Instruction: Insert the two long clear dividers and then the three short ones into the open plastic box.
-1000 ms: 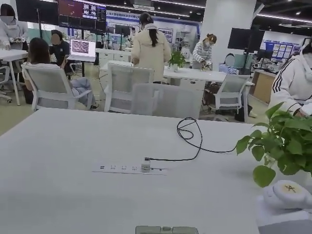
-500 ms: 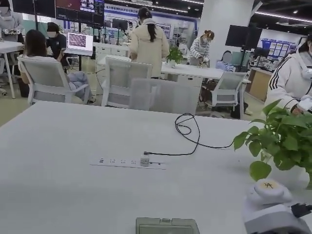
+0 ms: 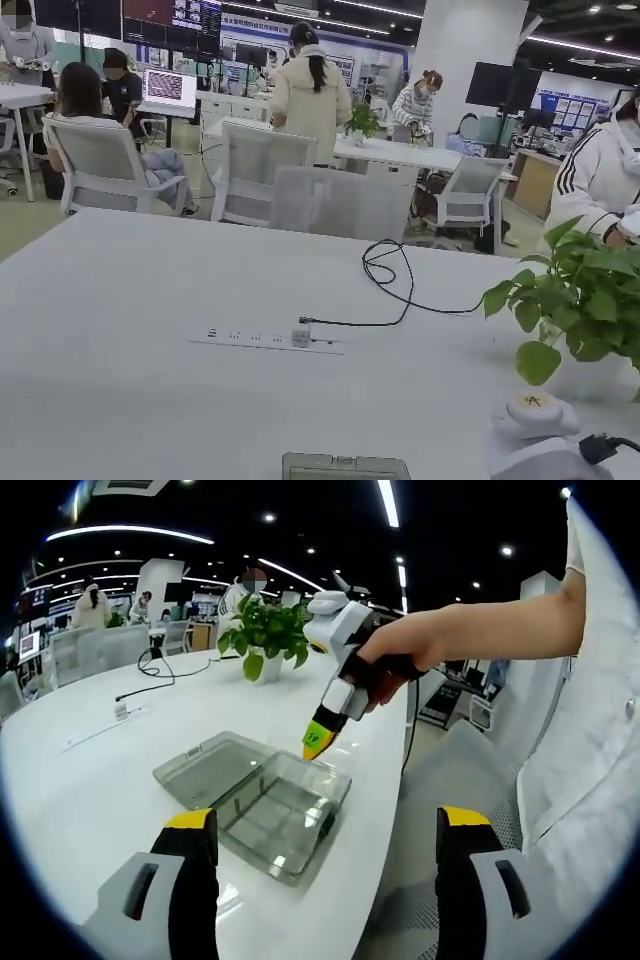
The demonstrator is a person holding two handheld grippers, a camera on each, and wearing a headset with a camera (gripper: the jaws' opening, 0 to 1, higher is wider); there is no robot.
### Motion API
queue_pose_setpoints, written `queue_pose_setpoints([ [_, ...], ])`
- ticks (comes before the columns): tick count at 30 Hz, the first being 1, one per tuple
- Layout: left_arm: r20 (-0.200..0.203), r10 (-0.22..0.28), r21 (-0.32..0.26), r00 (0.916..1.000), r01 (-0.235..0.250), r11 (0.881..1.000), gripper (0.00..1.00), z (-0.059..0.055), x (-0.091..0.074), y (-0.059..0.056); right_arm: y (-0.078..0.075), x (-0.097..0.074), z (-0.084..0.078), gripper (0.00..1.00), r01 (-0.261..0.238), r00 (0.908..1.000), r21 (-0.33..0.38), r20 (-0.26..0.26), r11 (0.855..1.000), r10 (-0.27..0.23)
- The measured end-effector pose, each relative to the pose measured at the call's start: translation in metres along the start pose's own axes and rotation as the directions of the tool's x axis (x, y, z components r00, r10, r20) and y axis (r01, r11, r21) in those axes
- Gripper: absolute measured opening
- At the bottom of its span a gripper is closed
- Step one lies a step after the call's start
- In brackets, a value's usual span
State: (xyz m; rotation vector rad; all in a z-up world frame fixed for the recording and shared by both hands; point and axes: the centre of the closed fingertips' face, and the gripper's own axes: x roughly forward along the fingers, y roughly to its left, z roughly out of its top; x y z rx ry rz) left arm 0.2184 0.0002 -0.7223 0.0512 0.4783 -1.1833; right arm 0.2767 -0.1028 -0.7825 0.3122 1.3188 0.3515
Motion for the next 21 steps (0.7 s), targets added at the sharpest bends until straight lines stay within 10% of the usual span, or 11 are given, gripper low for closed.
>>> queue_pose_setpoints([
  [21,0.016,-0.017,-0.018,0.9997,0.018,1.0,0.91,0.001,0.004,-0.002,-0.008,0.013,-0.004,0.07,0.017,0.9996,0.018,-0.025,1.0,-0.016],
])
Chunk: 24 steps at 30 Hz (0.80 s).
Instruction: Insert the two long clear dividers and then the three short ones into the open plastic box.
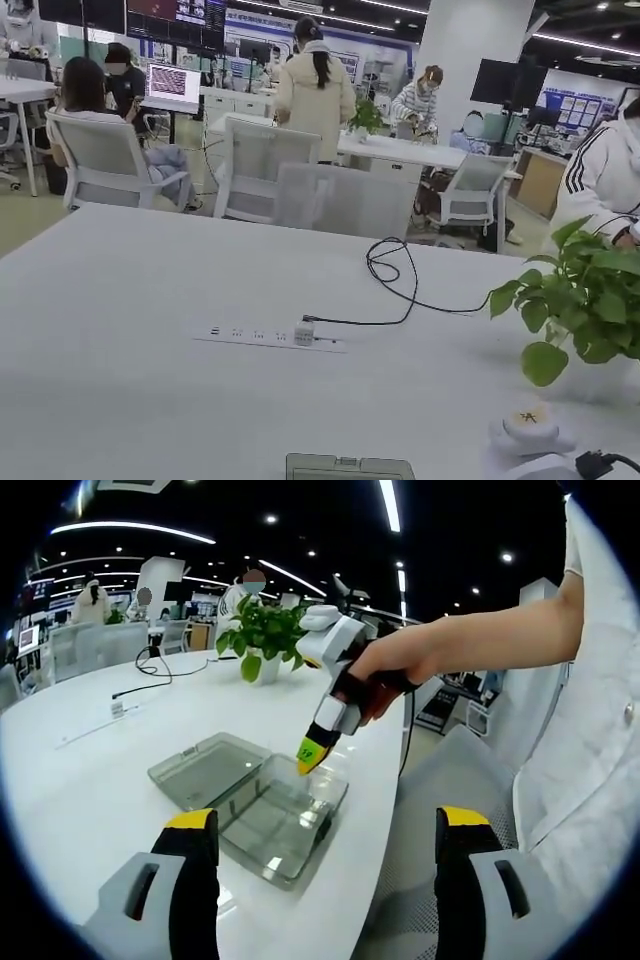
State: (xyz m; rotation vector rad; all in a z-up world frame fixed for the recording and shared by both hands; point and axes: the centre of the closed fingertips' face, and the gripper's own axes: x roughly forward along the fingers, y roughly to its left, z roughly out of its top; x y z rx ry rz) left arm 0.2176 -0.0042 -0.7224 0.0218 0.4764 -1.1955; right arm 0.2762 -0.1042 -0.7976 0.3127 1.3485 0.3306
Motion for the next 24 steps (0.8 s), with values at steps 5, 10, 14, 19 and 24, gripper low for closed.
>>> queue_pose_setpoints([
  [5,-0.004,-0.001,-0.005,1.0,0.001,1.0,0.91,-0.0016,0.001,-0.0003,-0.0009,0.0016,-0.0004,0.07,0.005,1.0,-0.004,-0.002,1.0,-0.005],
  [10,-0.006,0.0,-0.004,1.0,0.0,1.0,0.91,-0.0022,0.0009,0.0003,-0.0001,0.0028,-0.0001,0.07,0.007,1.0,-0.01,-0.003,1.0,-0.007],
  [14,-0.008,-0.001,-0.006,1.0,0.001,1.0,0.91,-0.0031,0.0006,0.0,0.0028,0.0037,0.0004,0.07,0.017,0.9998,-0.037,-0.013,0.999,-0.018],
  [19,-0.01,-0.001,-0.007,0.9999,0.001,1.0,0.92,-0.004,0.0006,0.0003,0.0054,0.0049,0.0011,0.07,0.037,0.999,-0.091,-0.021,0.995,-0.039],
  [24,-0.017,-0.002,-0.007,0.9999,0.002,1.0,0.92,-0.0059,0.0007,0.0003,0.0082,0.0069,0.0016,0.07,0.034,0.9989,-0.119,-0.026,0.992,-0.038],
])
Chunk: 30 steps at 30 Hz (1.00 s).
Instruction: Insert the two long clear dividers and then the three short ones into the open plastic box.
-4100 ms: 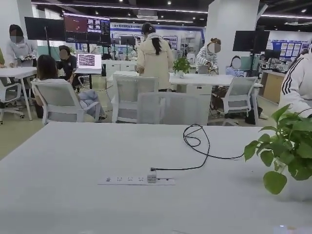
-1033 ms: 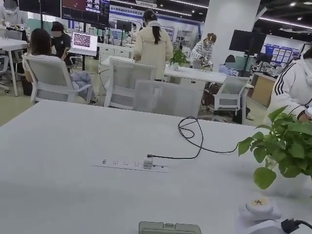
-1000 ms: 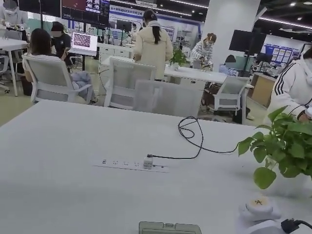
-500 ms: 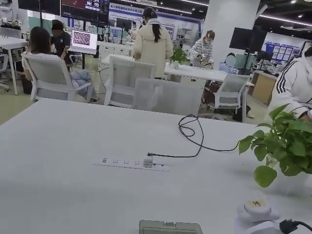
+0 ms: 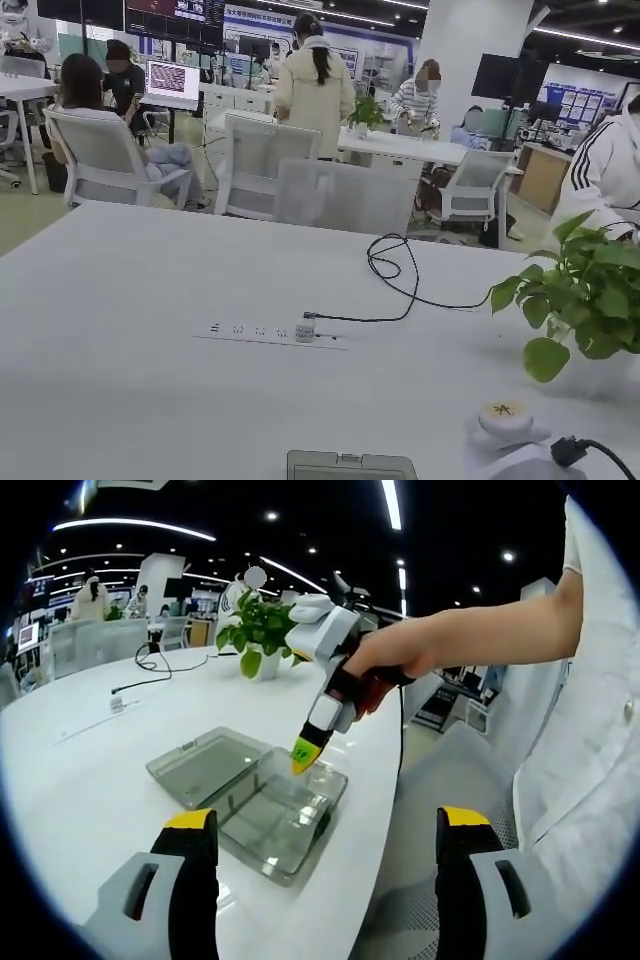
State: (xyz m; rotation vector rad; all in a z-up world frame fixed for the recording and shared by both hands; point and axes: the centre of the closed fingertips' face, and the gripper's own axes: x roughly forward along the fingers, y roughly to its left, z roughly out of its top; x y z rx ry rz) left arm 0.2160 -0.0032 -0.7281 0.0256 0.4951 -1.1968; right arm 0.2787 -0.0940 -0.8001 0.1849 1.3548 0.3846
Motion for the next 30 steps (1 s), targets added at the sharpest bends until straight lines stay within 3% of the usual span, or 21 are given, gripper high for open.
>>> queue_pose_setpoints([
  [13,-0.005,0.001,-0.004,1.0,-0.001,1.0,0.92,-0.002,0.001,0.0,0.001,0.016,-0.004,0.1,-0.025,0.9997,-0.027,0.005,0.999,0.025],
  [30,-0.02,0.015,-0.007,0.9997,-0.016,1.0,0.91,-0.002,-0.001,0.002,0.0,0.025,-0.005,0.12,-0.082,0.996,-0.009,0.036,0.997,0.082],
])
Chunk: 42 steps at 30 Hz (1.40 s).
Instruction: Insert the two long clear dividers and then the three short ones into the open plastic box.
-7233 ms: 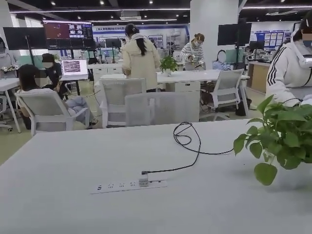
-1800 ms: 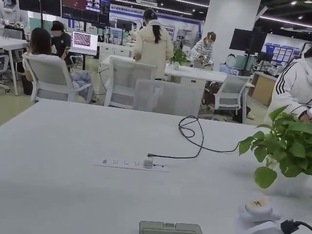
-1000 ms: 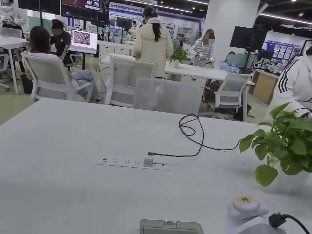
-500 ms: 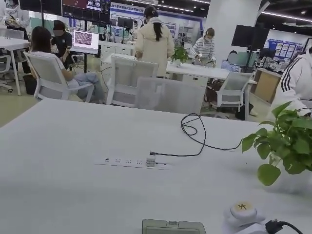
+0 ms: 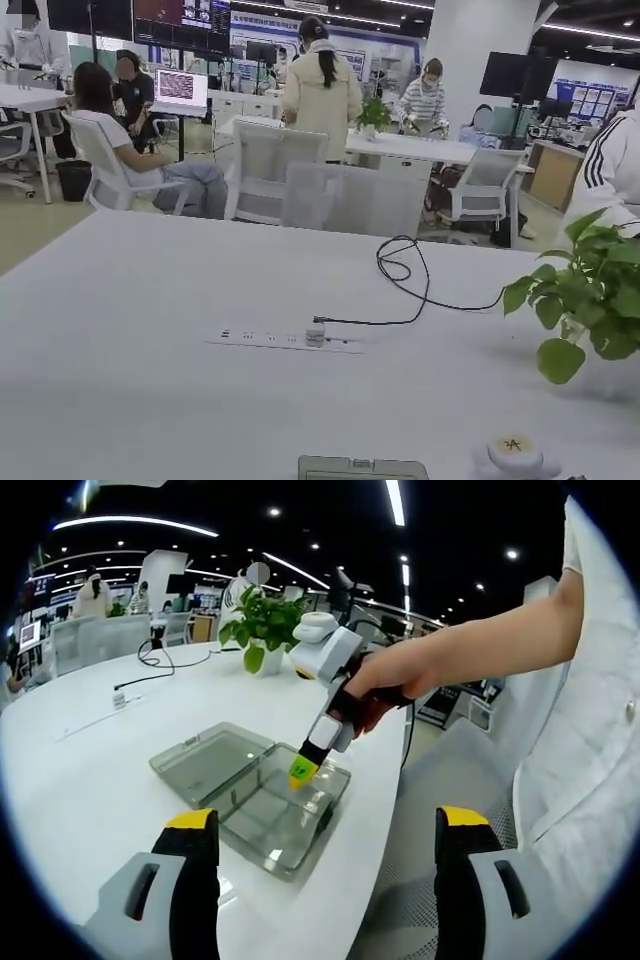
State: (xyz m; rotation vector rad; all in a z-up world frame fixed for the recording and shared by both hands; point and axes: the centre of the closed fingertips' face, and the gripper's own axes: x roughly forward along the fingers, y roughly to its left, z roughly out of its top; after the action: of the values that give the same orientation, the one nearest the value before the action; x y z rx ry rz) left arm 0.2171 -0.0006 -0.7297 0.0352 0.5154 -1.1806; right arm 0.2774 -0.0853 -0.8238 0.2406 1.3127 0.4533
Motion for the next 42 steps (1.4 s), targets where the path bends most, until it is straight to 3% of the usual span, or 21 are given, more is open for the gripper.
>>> queue_pose_setpoints([
  [10,-0.006,0.018,0.007,0.9998,-0.018,1.0,0.92,0.0,-0.001,-0.002,0.002,-0.01,0.005,0.19,-0.08,0.9939,-0.002,0.077,0.997,0.08],
  [15,-0.015,0.032,-0.001,0.9994,-0.032,0.999,0.93,-0.002,-0.003,-0.003,0.009,-0.022,0.007,0.23,-0.117,0.9857,-0.066,0.114,0.991,0.124],
  [20,-0.018,0.051,-0.008,0.9985,-0.051,0.999,0.93,-0.003,-0.005,-0.001,0.015,-0.036,0.011,0.3,-0.144,0.9725,-0.162,0.159,0.976,0.17],
  [21,-0.018,0.054,-0.01,0.9984,-0.055,0.998,0.93,-0.003,-0.005,0.0,0.018,-0.04,0.013,0.3,-0.156,0.9647,-0.203,0.179,0.967,0.194],
  [23,-0.019,0.064,-0.015,0.9978,-0.064,0.998,0.93,-0.004,-0.006,0.001,0.018,-0.046,0.014,0.32,-0.164,0.9594,-0.211,0.193,0.964,0.206],
  [25,-0.025,0.073,-0.019,0.997,-0.074,0.997,0.93,-0.005,-0.007,0.002,0.02,-0.054,0.019,0.34,-0.164,0.9444,-0.287,0.231,0.944,0.234],
  [28,-0.027,0.085,-0.024,0.996,-0.086,0.996,0.93,-0.005,-0.009,0.002,0.02,-0.064,0.017,0.42,-0.16,0.9341,-0.376,0.241,0.913,0.263],
  [29,-0.029,0.09,-0.026,0.9955,-0.091,0.996,0.93,-0.006,-0.01,0.003,0.02,-0.066,0.015,0.46,-0.16,0.935,-0.388,0.235,0.908,0.265],
  [30,-0.03,0.094,-0.03,0.9951,-0.095,0.995,0.93,-0.006,-0.01,0.003,0.02,-0.07,0.016,0.48,-0.154,0.9265,-0.448,0.244,0.88,0.287],
  [32,-0.031,0.103,-0.036,0.9942,-0.104,0.994,0.93,-0.006,-0.011,0.003,0.018,-0.073,0.012,0.53,-0.148,0.9295,-0.469,0.235,0.87,0.285],
  [33,-0.032,0.109,-0.037,0.9935,-0.11,0.993,0.93,-0.006,-0.011,0.003,0.018,-0.076,0.01,0.54,-0.153,0.9248,-0.502,0.231,0.851,0.302],
  [37,-0.036,0.132,-0.047,0.9906,-0.134,0.99,0.94,-0.007,-0.013,0.005,0.017,-0.085,0.007,0.63,-0.161,0.9045,-0.551,0.249,0.819,0.346],
  [38,-0.038,0.136,-0.048,0.99,-0.137,0.989,0.93,-0.007,-0.013,0.004,0.016,-0.087,0.006,0.65,-0.163,0.9032,-0.555,0.249,0.816,0.349],
  [40,-0.041,0.146,-0.055,0.9884,-0.148,0.987,0.94,-0.007,-0.013,0.005,0.017,-0.091,0.007,0.69,-0.163,0.8851,-0.594,0.265,0.788,0.383],
  [42,-0.04,0.152,-0.063,0.9875,-0.155,0.986,0.94,-0.007,-0.014,0.006,0.016,-0.094,0.004,0.71,-0.168,0.8795,-0.611,0.261,0.774,0.398],
])
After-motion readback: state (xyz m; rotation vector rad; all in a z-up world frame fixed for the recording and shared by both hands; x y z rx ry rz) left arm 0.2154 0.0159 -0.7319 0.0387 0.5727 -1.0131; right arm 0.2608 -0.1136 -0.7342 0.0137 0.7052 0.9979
